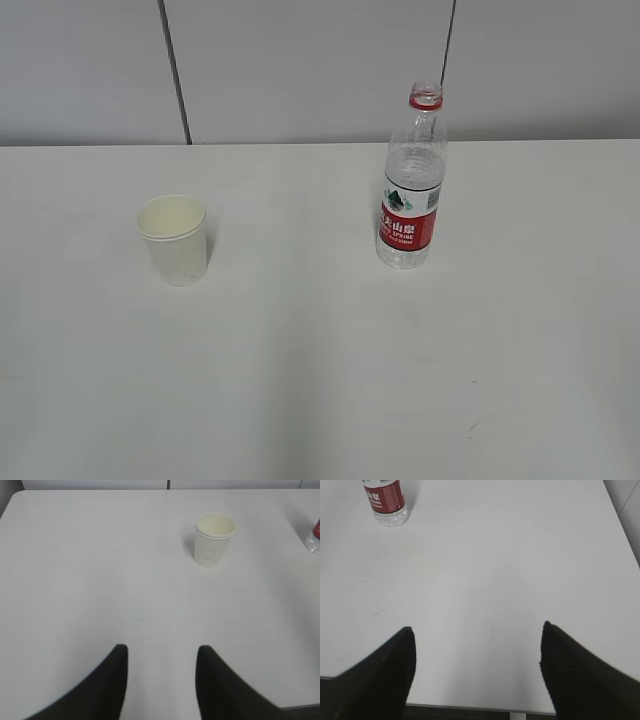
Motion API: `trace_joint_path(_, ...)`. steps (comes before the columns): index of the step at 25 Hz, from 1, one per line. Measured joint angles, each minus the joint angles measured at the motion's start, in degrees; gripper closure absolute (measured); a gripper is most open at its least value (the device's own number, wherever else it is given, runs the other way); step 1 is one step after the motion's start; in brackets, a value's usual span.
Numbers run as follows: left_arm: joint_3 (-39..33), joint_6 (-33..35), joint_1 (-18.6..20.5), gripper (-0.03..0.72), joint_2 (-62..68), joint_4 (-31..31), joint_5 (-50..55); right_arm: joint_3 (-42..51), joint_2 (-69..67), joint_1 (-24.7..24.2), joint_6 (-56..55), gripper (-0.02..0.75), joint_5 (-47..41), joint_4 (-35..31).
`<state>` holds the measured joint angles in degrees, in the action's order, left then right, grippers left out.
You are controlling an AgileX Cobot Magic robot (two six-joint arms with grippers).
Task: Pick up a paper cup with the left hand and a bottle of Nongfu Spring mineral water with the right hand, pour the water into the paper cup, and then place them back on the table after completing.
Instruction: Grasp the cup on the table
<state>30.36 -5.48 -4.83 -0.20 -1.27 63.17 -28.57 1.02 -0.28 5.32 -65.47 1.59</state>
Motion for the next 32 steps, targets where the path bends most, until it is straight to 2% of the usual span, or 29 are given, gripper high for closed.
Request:
trace_joint_path(10,0.0,0.0,0.0,0.398,0.0,0.0,0.0,0.0,0.0,0.0,-3.0,0.164,0.0,0.0)
trace_joint_path(14,0.0,0.0,0.0,0.398,0.0,0.0,0.0,-1.5,-1.1,0.0,-3.2,0.164,4.7,0.0)
trace_joint_path(21,0.0,0.0,0.0,0.398,0.0,0.0,0.0,-2.6,-17.6,0.0,-3.5,0.164,25.4,0.0)
trace_joint_path(26,0.5,0.0,0.0,0.398,0.1,0.1,-1.2,-2.6,-30.9,0.0,-3.6,0.164,46.3,0.0)
trace_joint_path(30,2.0,0.0,0.0,0.398,3.0,0.1,-11.1,-2.6,-41.6,0.0,-3.6,0.164,61.1,0.0)
trace_joint_path(32,2.0,0.0,0.0,0.398,6.2,0.4,-17.1,-2.6,-45.7,0.0,-3.6,0.164,65.8,0.0)
